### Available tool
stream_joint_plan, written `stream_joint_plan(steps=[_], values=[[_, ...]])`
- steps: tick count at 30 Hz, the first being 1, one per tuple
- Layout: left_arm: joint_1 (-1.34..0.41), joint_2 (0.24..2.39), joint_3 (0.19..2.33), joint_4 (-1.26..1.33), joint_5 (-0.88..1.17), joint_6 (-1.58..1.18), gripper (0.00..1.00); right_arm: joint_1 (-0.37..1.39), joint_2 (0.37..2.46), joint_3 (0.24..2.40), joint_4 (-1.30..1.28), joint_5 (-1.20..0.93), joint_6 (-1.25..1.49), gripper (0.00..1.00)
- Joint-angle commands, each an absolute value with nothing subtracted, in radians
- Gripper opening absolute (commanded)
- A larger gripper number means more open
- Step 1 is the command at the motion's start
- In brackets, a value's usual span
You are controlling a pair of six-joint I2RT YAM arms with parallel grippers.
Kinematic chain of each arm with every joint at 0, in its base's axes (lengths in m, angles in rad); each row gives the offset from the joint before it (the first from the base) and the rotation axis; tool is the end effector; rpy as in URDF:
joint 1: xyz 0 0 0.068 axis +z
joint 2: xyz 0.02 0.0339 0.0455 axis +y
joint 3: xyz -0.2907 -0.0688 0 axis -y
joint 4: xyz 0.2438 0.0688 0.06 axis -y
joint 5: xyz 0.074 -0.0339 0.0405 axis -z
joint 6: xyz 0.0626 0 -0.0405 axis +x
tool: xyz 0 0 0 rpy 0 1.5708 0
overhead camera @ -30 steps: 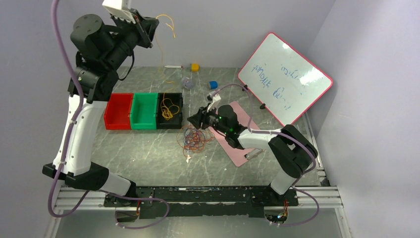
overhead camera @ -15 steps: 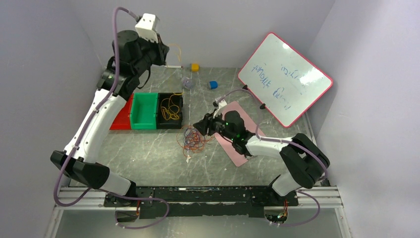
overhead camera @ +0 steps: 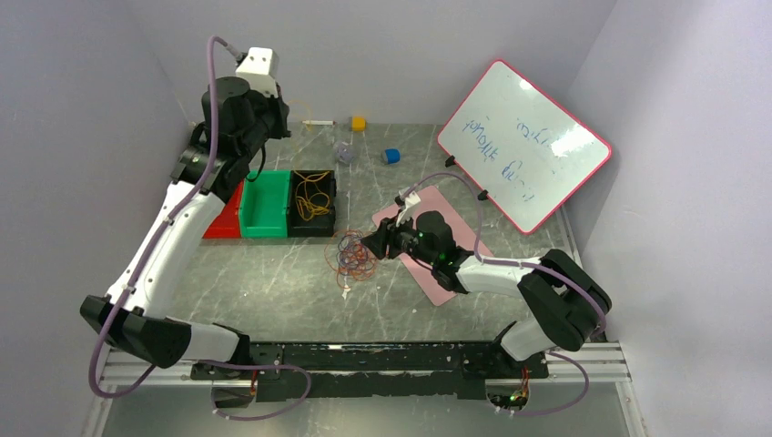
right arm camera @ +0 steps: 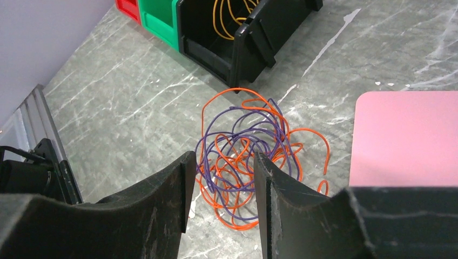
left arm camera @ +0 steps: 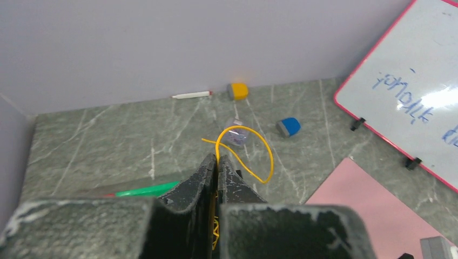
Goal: Untangle the cables
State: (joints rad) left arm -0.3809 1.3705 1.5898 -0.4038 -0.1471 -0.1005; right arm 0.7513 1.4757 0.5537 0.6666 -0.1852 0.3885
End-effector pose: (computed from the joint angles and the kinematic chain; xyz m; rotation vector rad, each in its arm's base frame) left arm 0.3011 -0.1107 0.4851 0.1389 1.7530 -0.2220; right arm 0.2250 0.2259 0.2106 -0.4840 1.8719 0.9545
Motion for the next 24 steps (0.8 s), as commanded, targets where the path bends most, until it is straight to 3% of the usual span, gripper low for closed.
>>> stream_joint_plan(steps=[1, 20, 24], values=[[-0.363, 1.316, 1.56, -0.431, -0.236, -0.077, 0.07, 0.755, 1.451, 0.544, 0.661, -0.185, 0.385, 0.48], [-0.362, 1.327, 1.451, -0.492, -0.312, -0.034, 0.07, 0.755, 1.47, 0.537, 0.659, -0.2, 0.401, 0.48], [-0.352, 1.345, 1.412, -0.425, -0.244, -0.04, 0.07, 0.755, 1.482, 0.529, 0.672, -0.201, 0.406, 0.48]])
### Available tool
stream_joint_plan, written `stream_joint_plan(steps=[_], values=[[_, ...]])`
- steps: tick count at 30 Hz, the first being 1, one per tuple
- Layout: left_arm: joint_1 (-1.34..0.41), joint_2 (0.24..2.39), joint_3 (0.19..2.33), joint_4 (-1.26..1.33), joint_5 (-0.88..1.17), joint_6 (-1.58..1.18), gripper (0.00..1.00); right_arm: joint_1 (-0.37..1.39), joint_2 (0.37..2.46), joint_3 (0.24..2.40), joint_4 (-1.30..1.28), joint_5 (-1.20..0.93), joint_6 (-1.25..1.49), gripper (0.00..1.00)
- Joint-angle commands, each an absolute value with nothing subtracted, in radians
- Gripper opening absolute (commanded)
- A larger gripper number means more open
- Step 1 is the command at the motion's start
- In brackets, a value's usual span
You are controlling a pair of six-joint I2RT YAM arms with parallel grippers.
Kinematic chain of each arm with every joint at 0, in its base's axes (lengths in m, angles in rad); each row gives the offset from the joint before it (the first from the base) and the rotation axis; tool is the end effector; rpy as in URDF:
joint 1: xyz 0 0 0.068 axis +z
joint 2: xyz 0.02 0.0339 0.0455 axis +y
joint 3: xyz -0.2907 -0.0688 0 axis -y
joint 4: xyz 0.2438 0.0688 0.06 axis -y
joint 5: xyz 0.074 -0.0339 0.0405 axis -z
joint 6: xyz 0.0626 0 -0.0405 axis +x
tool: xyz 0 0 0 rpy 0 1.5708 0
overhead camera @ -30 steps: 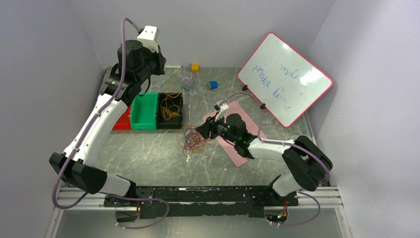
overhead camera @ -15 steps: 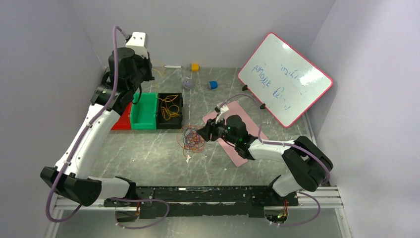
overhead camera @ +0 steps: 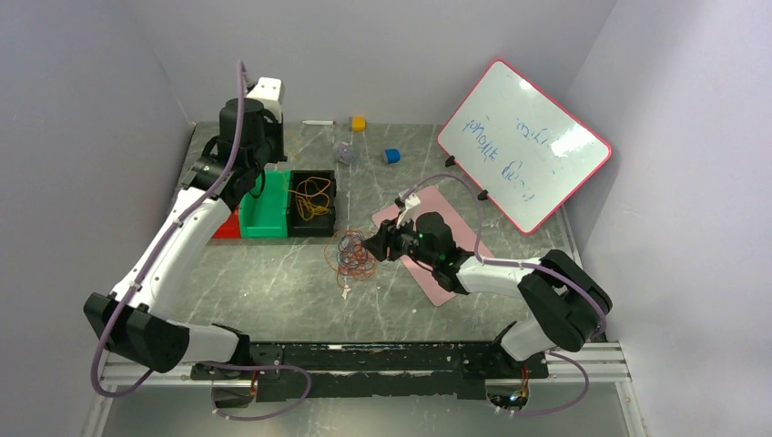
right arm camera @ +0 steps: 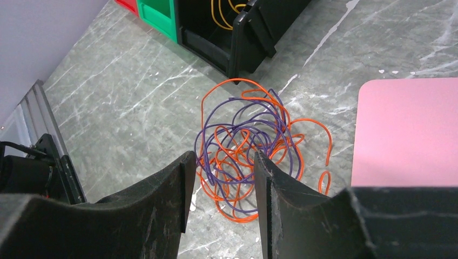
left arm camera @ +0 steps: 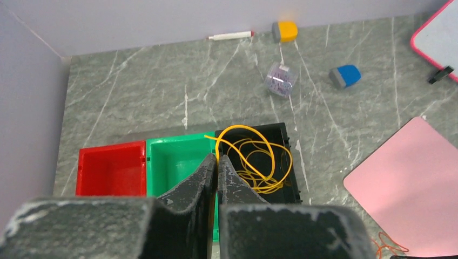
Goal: Untangle the cables
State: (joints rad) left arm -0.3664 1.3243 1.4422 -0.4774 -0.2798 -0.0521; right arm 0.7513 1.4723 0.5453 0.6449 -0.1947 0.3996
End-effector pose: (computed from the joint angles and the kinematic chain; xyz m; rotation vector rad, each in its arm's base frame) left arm 0.2953 -0.0948 0.4365 0.1148 1.9123 -0.0116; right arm 0.2225 0.2244 0.2061 -0.4843 1.9039 0.9616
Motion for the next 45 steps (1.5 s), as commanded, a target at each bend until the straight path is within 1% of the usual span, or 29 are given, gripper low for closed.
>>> stream_joint_plan(steps=[1, 12, 17, 21, 26, 34, 38, 45], values=[[-0.351, 1.357, 1.413, -0.415, -0.225, -0.042, 0.07, 0.756, 1.487, 0.529, 0.674, -0.204, 0.408, 0.48], [-0.348, 1.517, 1.402, -0.35, -0.249, -0.043, 0.07, 0.756, 1.473, 0.51, 0.663, -0.197, 0.402, 0.48], [-0.348, 1.598, 1.44, -0.375, -0.363, 0.002, 0.07, 0.755, 1.463, 0.504, 0.66, -0.195, 0.402, 0.48], [-0.344, 1.575, 1.433, -0.367, -0.493, 0.039, 0.07, 0.755, 1.46, 0.498, 0.657, -0.192, 0.397, 0.48], [-0.341, 1.528, 1.419, -0.36, -0.511, 0.063, 0.07, 0.755, 1.469, 0.497, 0.662, -0.197, 0.398, 0.48], [-0.342, 1.514, 1.416, -0.347, -0.58, 0.117, 0.07, 0.755, 1.471, 0.496, 0.666, -0.201, 0.404, 0.49], [-0.342, 1.503, 1.42, -0.349, -0.508, 0.094, 0.07, 0.755, 1.477, 0.492, 0.677, -0.205, 0.412, 0.49], [-0.354, 1.526, 1.408, -0.336, -0.254, -0.018, 0.07, 0.755, 1.486, 0.497, 0.684, -0.215, 0.422, 0.49]])
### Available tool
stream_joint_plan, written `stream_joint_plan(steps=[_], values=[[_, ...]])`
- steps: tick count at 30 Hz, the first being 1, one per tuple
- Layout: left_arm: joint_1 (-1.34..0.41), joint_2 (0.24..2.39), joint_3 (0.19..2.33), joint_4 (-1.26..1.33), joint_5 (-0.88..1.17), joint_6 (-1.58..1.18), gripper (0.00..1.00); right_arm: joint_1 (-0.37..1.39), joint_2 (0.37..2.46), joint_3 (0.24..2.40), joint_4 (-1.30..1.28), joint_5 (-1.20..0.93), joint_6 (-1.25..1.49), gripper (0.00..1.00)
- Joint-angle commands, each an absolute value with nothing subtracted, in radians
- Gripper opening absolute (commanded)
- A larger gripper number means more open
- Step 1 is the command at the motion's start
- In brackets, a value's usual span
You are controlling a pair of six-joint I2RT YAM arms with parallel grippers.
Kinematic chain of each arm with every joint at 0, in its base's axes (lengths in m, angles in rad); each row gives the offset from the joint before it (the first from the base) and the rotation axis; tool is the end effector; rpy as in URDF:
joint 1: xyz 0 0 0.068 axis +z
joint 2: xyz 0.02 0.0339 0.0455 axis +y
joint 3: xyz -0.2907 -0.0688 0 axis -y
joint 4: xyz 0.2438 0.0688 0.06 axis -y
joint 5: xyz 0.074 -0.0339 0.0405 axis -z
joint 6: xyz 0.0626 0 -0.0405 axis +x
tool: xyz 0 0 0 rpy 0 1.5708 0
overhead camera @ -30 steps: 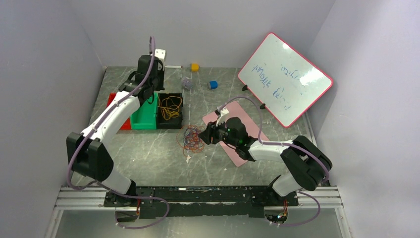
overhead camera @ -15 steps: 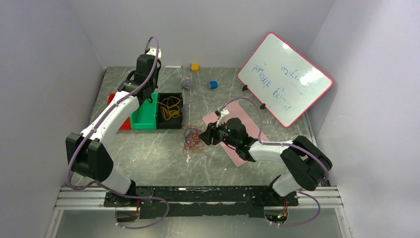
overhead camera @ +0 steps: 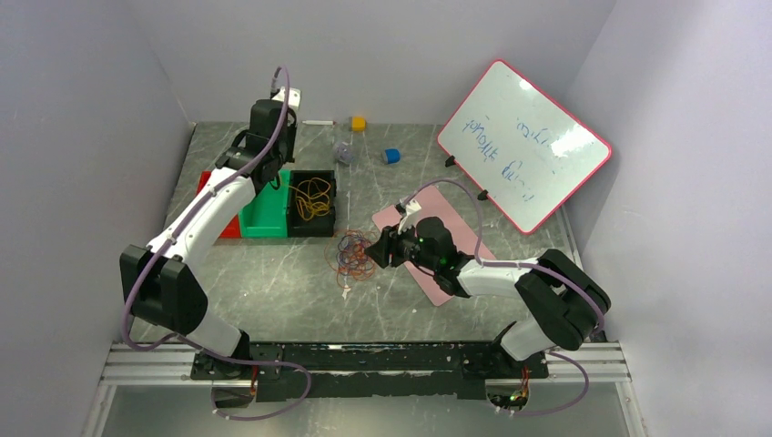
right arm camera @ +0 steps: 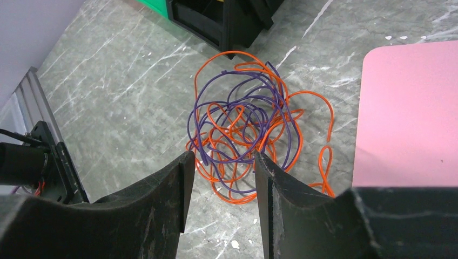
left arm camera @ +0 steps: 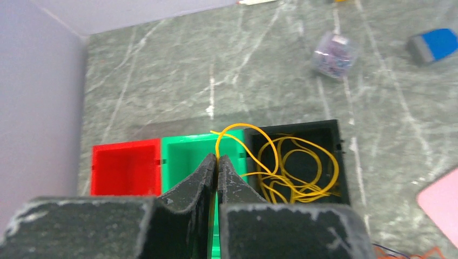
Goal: Untangle the cables
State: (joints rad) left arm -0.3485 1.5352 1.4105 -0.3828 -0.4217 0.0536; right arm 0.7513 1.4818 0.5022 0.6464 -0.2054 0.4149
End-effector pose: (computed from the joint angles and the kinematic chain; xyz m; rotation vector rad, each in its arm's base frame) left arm 0.3599 -0.1035 0.3695 0.1545 2.0337 0.2536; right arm 0.2162 0.2194 0.1898 -0.4835 1.9633 0.9641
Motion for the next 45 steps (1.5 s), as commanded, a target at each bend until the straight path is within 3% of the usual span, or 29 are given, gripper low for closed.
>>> stream_joint_plan(steps=[1, 9, 21, 34, 45], values=[[-0.358, 1.531, 1.41, -0.331, -0.228, -0.033, 0.07, 0.755, 1.486, 0.497, 0.683, -0.216, 0.423, 0.49], [-0.363, 1.551, 1.459, -0.299, -0.06, -0.138, 0.07, 0.755, 1.498, 0.509, 0.677, -0.227, 0.423, 0.49], [-0.338, 1.592, 1.339, -0.366, -0.27, -0.232, 0.07, 0.756, 1.504, 0.502, 0.687, -0.22, 0.424, 0.49], [-0.337, 1.628, 1.222, -0.307, -0.196, -0.271, 0.07, 0.755, 1.509, 0.493, 0.691, -0.224, 0.427, 0.5], [-0.337, 1.757, 1.256, -0.287, -0.163, -0.256, 0.07, 0.755, 1.498, 0.485, 0.683, -0.219, 0.431, 0.5]])
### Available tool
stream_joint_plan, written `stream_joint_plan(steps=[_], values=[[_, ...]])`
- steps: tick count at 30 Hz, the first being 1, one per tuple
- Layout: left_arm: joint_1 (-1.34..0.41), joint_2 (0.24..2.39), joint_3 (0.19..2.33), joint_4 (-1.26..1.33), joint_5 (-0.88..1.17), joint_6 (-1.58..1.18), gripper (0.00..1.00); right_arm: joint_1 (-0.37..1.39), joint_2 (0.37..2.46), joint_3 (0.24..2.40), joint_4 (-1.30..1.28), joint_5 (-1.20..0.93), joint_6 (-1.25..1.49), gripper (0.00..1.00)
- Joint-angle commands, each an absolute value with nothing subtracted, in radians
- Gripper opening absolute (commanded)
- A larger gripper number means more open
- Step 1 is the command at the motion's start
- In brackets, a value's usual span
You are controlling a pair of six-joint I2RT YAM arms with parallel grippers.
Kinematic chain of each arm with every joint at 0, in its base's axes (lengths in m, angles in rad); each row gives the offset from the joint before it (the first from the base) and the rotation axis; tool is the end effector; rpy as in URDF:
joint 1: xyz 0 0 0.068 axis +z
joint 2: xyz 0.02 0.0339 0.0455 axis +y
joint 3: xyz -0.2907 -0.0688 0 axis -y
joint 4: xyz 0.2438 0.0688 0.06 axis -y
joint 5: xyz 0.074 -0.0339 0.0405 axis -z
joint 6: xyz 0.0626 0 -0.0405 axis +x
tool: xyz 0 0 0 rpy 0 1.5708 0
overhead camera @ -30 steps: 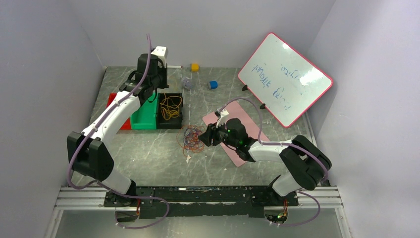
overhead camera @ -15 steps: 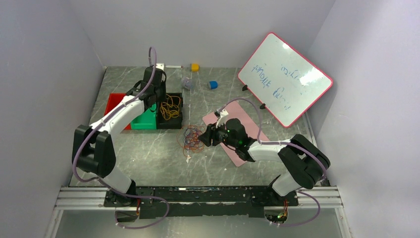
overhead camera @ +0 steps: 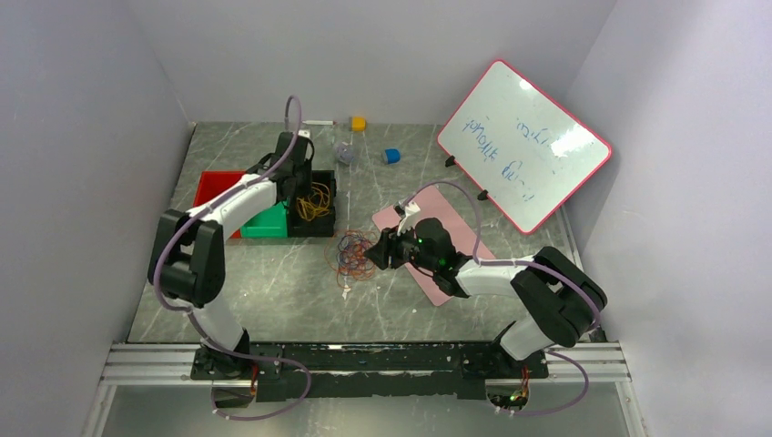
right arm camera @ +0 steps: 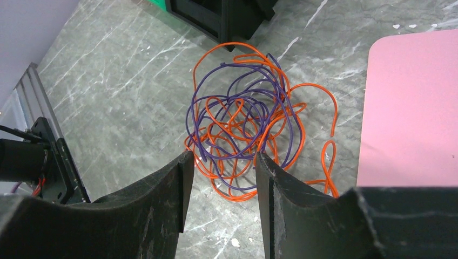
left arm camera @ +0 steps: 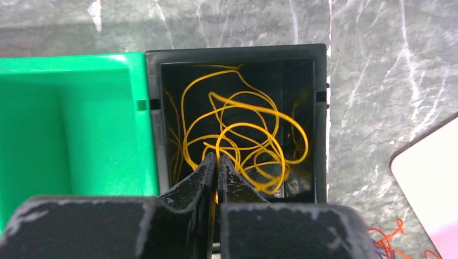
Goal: Untangle the cables
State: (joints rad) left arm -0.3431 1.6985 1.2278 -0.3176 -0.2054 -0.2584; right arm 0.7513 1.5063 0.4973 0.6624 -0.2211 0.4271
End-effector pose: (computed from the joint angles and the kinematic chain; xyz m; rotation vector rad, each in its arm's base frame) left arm 0.3781 -0.1215 0.2488 -0.0003 2.3388 -0.0555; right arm 0.2164 0.2209 0.1833 -0.4848 1.9823 0.9815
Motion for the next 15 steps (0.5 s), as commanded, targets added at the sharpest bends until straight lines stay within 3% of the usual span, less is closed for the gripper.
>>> stream_joint_plan(steps=[1, 11, 15], values=[[-0.337, 1.774, 1.262, -0.285, -0.156, -0.253, 0.07, 0.755, 1.499, 0.484, 0.683, -0.219, 0.43, 0.5], [-0.338, 1.874, 1.292, -0.293, -0.154, -0.241, 0.07, 0.756, 1.494, 0.485, 0.673, -0.216, 0.427, 0.5], [-0.337, 1.832, 1.304, -0.305, -0.16, -0.242, 0.2, 0.755, 1.491, 0.488, 0.669, -0.216, 0.424, 0.5]])
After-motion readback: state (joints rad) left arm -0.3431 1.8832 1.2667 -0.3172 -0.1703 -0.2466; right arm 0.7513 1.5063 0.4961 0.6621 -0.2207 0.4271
